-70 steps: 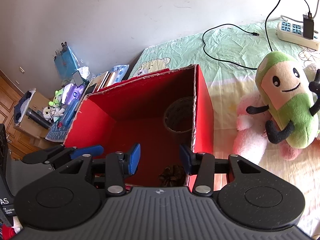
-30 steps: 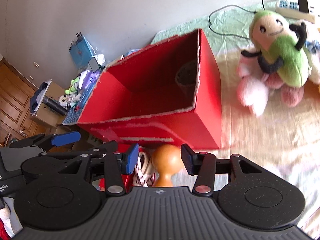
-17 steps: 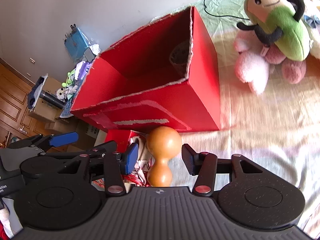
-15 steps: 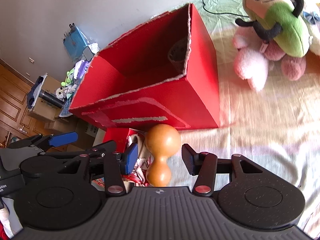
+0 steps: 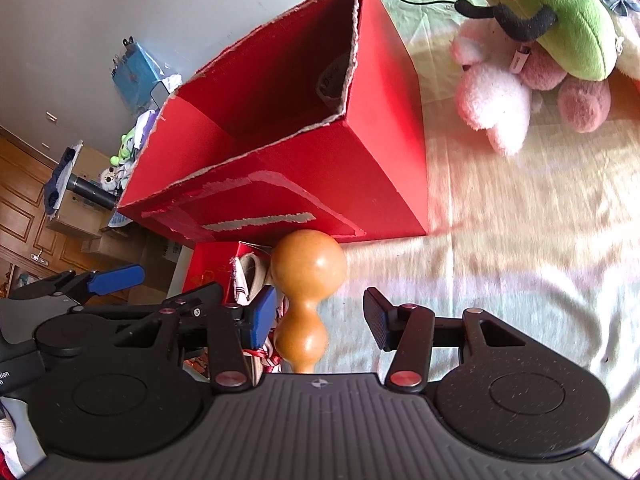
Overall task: Organize objects
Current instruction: 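Grasp the wooden gourd by its narrow neck with the right gripper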
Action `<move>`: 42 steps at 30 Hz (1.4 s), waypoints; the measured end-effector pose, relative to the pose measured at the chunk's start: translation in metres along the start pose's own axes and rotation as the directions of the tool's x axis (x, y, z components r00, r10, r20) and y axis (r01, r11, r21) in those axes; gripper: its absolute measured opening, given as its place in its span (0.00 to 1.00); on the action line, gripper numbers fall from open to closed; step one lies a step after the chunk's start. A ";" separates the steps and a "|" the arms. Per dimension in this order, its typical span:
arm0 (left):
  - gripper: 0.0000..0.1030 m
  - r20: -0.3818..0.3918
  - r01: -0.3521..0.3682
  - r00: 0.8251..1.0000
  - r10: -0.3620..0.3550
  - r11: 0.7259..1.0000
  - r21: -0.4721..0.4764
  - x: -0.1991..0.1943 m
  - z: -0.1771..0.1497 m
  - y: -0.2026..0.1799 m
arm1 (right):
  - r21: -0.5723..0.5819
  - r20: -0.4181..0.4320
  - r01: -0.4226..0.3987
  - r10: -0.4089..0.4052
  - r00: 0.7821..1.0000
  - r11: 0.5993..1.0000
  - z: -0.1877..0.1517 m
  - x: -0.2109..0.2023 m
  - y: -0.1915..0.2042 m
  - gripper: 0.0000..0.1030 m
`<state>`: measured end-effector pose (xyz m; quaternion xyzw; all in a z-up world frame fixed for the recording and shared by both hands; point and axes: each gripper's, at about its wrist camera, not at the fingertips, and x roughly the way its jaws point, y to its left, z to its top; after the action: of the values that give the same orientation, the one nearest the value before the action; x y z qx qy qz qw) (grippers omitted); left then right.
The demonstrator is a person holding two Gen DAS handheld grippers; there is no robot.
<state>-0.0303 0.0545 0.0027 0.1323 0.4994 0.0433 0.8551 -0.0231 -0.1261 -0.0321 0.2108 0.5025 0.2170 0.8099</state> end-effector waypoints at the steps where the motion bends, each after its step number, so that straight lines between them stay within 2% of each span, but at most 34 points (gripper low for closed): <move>1: 0.88 -0.001 0.003 1.000 -0.003 1.000 -0.002 0.001 0.000 0.001 | 0.000 -0.003 0.000 0.000 1.000 1.000 0.000 0.001 0.000 0.50; 7: 0.88 -0.001 0.023 1.000 -0.023 1.000 -0.003 0.005 -0.006 0.009 | -0.005 -0.025 0.009 -0.009 1.000 1.000 0.000 0.008 -0.002 0.50; 13: 0.88 -0.018 0.101 0.995 -0.101 0.995 -0.013 0.011 -0.013 0.018 | -0.006 -0.047 0.020 -0.020 0.999 1.000 0.001 0.018 -0.005 0.50; 19: 0.88 -0.018 0.134 0.991 -0.134 0.991 -0.025 0.015 -0.021 0.028 | -0.006 -0.068 0.027 -0.027 0.997 1.000 0.002 0.030 -0.006 0.50; 24: 0.88 0.015 0.175 0.984 -0.175 0.984 -0.034 0.009 -0.025 0.036 | -0.026 -0.088 0.004 -0.007 0.996 1.000 0.003 0.040 0.001 0.50; 32: 0.88 0.072 0.214 0.974 -0.214 0.977 0.012 -0.004 -0.030 0.038 | -0.054 -0.127 0.001 -0.008 0.992 0.999 0.004 0.060 0.009 0.51; 37: 0.86 0.099 0.261 0.959 -0.264 0.964 0.048 -0.012 -0.035 0.037 | -0.067 -0.118 -0.003 -0.005 0.993 0.998 0.004 0.062 0.012 0.52; 39: 0.85 0.114 0.297 0.946 -0.303 0.953 0.066 -0.018 -0.036 0.036 | -0.067 -0.117 -0.004 -0.004 0.993 0.998 0.003 0.061 0.010 0.50; 40: 0.85 0.123 0.318 0.938 -0.325 0.945 0.075 -0.020 -0.036 0.035 | -0.064 -0.116 0.002 -0.009 0.993 0.998 0.003 0.061 0.008 0.45; 42: 0.84 0.140 0.364 0.917 -0.374 0.927 0.094 -0.026 -0.036 0.032 | -0.045 -0.119 -0.004 -0.001 0.993 0.999 0.003 0.058 0.001 0.44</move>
<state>-0.0722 0.0868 0.0163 0.0669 0.4484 -0.1455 0.8794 0.0030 -0.0926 -0.0719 0.1793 0.5448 0.2411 0.7829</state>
